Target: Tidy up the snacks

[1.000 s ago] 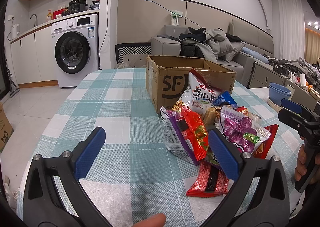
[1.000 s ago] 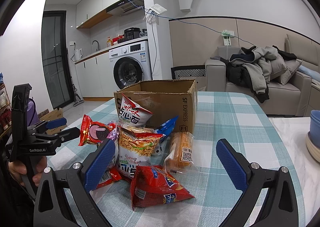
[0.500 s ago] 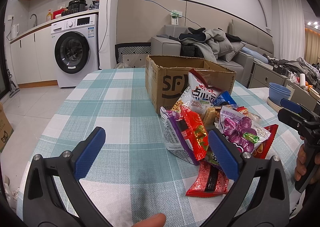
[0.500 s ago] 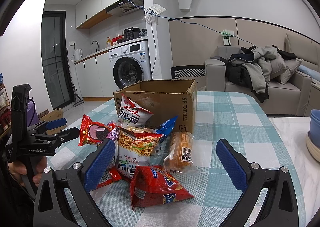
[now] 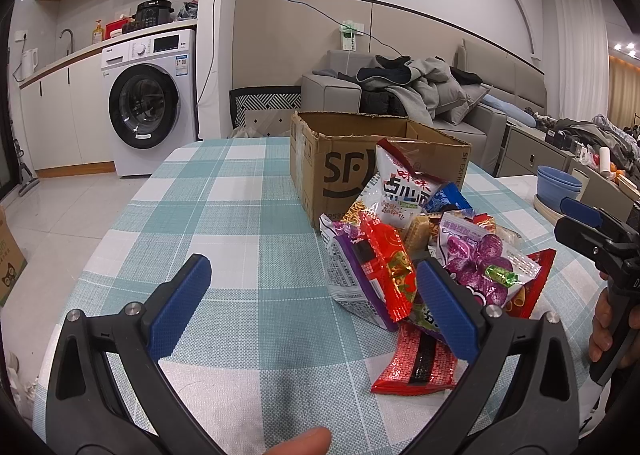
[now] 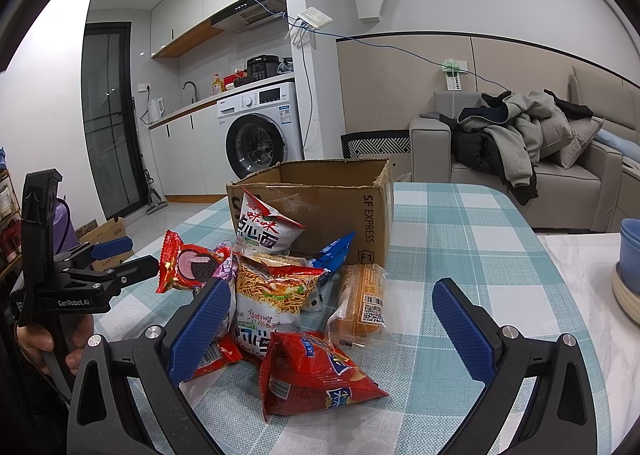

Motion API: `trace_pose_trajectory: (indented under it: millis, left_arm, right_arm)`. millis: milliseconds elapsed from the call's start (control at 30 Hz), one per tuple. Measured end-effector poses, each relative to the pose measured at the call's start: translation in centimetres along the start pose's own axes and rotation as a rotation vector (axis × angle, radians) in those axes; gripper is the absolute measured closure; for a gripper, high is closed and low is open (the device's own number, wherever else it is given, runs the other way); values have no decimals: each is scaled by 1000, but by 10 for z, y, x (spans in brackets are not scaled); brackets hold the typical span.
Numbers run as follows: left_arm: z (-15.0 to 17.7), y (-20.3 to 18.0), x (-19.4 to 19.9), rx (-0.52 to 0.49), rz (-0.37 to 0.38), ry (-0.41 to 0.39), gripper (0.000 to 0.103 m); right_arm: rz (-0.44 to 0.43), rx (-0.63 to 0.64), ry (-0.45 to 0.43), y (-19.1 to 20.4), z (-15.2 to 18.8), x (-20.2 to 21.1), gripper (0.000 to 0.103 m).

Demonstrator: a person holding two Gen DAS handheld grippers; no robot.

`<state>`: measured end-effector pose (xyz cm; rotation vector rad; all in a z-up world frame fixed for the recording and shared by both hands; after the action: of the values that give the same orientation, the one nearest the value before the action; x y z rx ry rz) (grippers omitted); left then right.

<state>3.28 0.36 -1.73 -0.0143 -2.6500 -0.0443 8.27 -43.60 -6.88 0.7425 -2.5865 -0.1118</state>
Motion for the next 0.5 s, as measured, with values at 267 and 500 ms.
trace_pose_trajectory:
  millis: [267, 500]
  left_arm:
    - [0, -1, -2, 2, -3, 5, 1]
    - [1, -4, -1, -2, 4, 3, 1]
  right_arm:
    - [16, -3, 13, 1, -1, -1, 0]
    - [40, -11, 22, -6, 6, -4, 0]
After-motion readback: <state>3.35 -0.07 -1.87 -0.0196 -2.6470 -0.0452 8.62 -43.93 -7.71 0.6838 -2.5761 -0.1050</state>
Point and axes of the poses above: each gripper's, at about its wrist camera, not at the fingertips, and x roughly against the way its jaws point, y to its left, z to its underside, the point moved 4 cm from there along -x, roughly the way its jaws point, and after that the axes turned 6 degrees about -x, right-handed, at the moved point
